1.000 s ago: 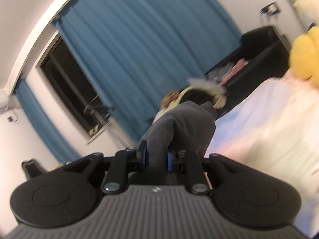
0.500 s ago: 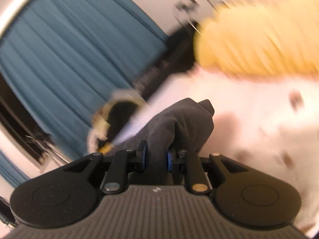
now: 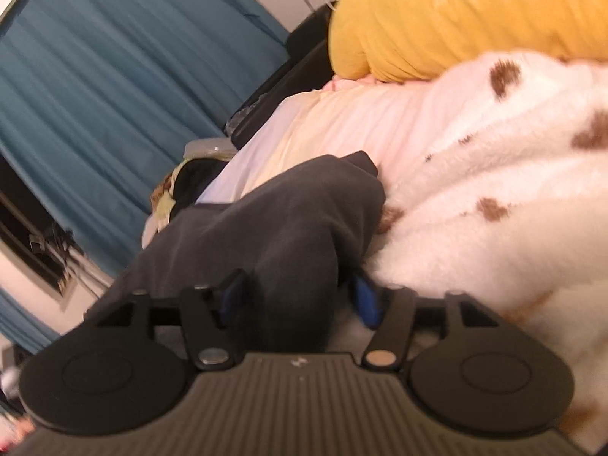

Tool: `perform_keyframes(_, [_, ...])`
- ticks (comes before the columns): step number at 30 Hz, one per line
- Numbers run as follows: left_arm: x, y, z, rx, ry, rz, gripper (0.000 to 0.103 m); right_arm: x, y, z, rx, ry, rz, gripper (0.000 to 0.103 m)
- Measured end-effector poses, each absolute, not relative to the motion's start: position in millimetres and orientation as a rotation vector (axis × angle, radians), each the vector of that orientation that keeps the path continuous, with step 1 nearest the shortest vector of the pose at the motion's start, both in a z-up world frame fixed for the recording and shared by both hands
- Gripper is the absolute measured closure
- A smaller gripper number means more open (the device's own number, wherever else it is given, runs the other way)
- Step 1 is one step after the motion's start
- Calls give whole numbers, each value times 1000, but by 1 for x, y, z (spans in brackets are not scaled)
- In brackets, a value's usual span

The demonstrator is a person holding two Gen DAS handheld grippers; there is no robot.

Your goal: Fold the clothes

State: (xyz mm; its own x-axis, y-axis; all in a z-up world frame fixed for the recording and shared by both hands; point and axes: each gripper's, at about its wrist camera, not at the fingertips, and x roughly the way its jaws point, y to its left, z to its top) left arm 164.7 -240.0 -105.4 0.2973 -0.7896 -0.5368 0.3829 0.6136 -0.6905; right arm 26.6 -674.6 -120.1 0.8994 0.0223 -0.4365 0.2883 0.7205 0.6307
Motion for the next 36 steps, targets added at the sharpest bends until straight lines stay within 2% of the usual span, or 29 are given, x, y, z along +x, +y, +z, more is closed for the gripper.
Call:
perform_keyframes(1, [156,-231,-100,-454,959,-799,8,22,-669,-116,722,439,-157,29])
perform_keyframes(3, [141,-214,-88,-402,923,-772,8,10,-657,-105,669,428,-164,24])
perform_keyframes(13, [95,-137,-21,-205,691,-600,6,-7,-579,-28,453,346,-82,24])
perform_keyframes(27, [40,-6,91,-48,425,-320,1,9,-394,73,291,255,226,20])
perform_keyframes(31, [23,25,105,-26,379,-201,0,16,-345,86,254,241,304,17])
perform_keyframes(36, [8,42,92,-34,363,-83,0,22,-305,93,256,199,354,14])
